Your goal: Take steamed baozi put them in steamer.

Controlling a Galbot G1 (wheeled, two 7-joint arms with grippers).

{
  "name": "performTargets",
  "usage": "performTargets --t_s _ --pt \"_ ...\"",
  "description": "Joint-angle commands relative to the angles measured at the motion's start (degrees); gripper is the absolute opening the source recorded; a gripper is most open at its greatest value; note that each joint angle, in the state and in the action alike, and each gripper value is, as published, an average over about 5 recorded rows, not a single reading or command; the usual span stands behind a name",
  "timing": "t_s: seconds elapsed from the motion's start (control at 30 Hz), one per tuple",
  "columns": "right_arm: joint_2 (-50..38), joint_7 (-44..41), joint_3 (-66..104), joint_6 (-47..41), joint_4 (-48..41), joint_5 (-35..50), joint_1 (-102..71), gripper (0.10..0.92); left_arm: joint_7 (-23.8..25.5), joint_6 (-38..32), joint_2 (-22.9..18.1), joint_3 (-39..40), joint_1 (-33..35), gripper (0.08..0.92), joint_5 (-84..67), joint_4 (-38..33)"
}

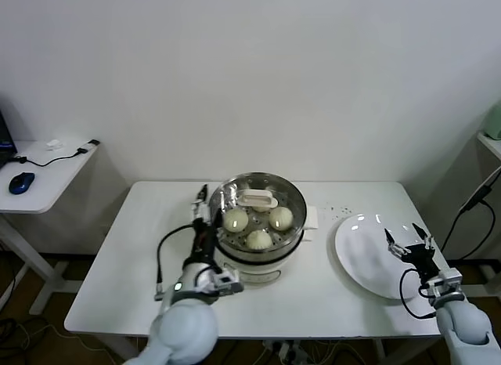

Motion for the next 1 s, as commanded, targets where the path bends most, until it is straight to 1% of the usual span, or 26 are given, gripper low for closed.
performTargets --t_s 0.03,0.17,0.27,0.4,0.5,0.67,1.0 --pt "1.58 1.79 0.02 -2.48 5.48 -0.63 -1.39 0.823 -12.98 -33.64 -0.21 -31.34 18.38 0.823 -46.87 -4.87" --pt "2.50 1.97 -0.01 -3.22 7.02 -0.94 -1.94 0.823 -12.35 -40.05 -6.46 -36.96 22.55 0.823 -57.77 -3.04" --pt "3.02 1.83 0.22 -3.47 7.77 -0.86 -2.46 0.823 -11.63 -44.06 -10.65 -39.03 24.58 0.823 -60.57 -0.72" --pt "3.12 1.05 0.95 -4.10 9.00 -0.59 -3.72 0.823 -10.67 -48.30 -13.84 -40.15 26.19 0.823 -62.00 2.85" --pt "2.99 0.16 1.87 -4.78 10.29 -0.48 -5.12 0.823 -10.64 -50.88 -14.58 -39.96 27.33 0.823 -62.63 4.95" --pt "3.00 -0.53 3.47 -4.59 11.49 0.83 -7.23 0.823 -10.58 -52.15 -14.31 -38.53 28.23 0.823 -63.08 6.18" --pt "3.64 -0.59 5.09 -3.06 11.71 3.17 -8.70 0.823 -8.70 -50.23 -14.60 -36.92 27.60 0.823 -59.92 5.62"
